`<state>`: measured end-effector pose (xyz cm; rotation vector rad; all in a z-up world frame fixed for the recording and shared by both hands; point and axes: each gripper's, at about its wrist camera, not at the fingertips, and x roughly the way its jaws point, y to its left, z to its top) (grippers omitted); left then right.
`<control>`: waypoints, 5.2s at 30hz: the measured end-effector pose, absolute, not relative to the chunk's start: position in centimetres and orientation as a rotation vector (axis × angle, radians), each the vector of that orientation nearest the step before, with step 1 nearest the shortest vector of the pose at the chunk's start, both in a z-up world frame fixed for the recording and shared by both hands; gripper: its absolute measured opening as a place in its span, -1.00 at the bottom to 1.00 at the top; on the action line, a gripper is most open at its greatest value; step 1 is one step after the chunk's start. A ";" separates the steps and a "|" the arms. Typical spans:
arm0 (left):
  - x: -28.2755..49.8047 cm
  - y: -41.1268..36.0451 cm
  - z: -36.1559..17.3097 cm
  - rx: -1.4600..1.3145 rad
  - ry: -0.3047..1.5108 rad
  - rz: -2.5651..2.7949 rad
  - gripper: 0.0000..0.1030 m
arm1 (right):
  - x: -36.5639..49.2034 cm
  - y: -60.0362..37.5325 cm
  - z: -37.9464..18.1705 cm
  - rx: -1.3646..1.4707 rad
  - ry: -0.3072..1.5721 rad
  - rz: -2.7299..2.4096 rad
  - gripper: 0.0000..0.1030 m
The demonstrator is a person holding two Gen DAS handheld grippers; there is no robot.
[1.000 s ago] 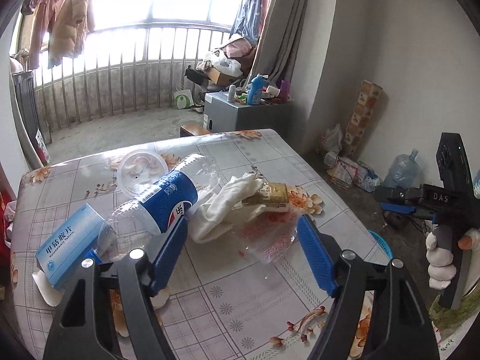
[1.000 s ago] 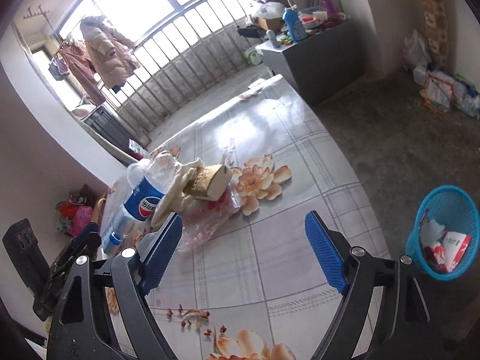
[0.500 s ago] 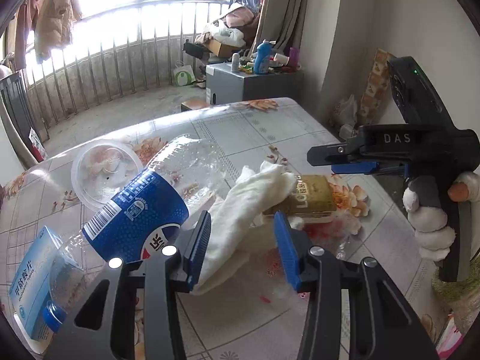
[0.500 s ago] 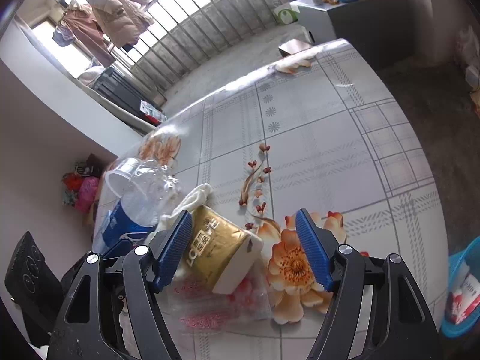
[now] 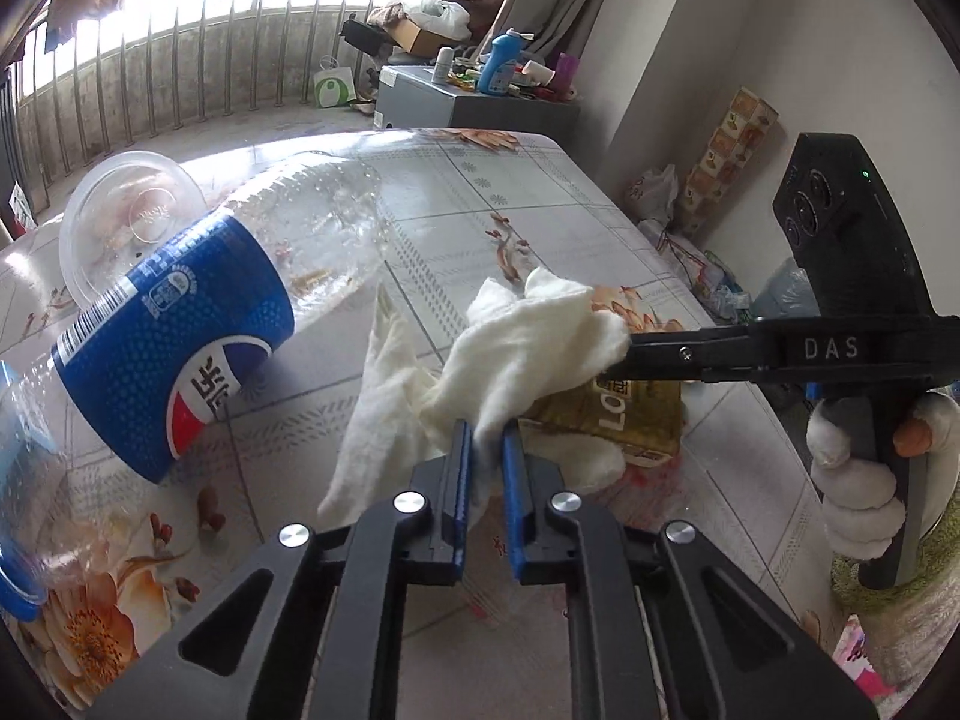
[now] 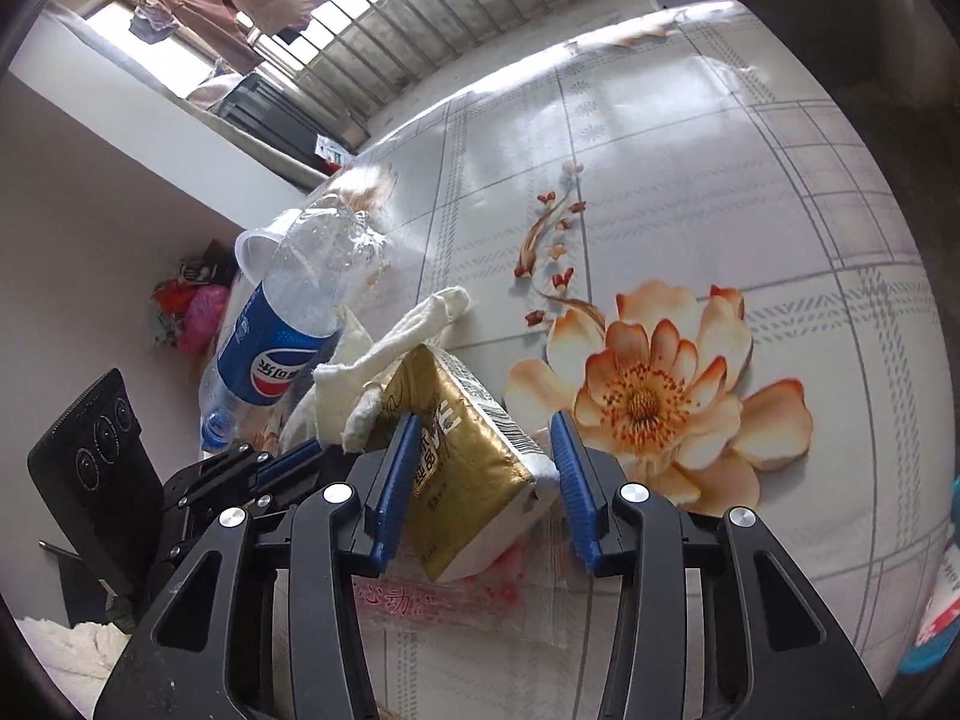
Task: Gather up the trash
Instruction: 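Move both grippers back to the table and grasp the white cloth with the left gripper, then grasp the gold tissue pack with the right gripper and lift it, then carry the white cloth and gold tissue pack over the basket and open both grippers, then move back to the table and grasp the clear plastic bag with the right gripper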
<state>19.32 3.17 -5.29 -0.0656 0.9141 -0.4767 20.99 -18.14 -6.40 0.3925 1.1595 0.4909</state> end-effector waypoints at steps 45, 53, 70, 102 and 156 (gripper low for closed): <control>9.0 6.1 -1.8 -0.055 0.873 -0.536 -0.91 | 8.0 -16.1 -3.1 0.051 1.079 0.449 0.09; 9.1 6.7 0.8 -0.060 0.824 -0.543 -0.91 | 8.0 -18.9 -2.0 0.249 1.037 0.463 0.08; 13.3 -2.5 5.9 -0.001 0.806 -0.773 -0.91 | 4.2 -29.5 1.3 0.542 0.829 0.289 0.06; 21.1 -42.6 -6.4 0.268 1.062 -1.050 0.20 | -3.3 -59.5 -17.3 1.264 0.708 -0.633 0.44; 10.1 3.5 -6.3 -0.203 1.061 -0.671 -0.79 | 7.2 -20.5 -6.4 0.698 1.167 0.323 -0.88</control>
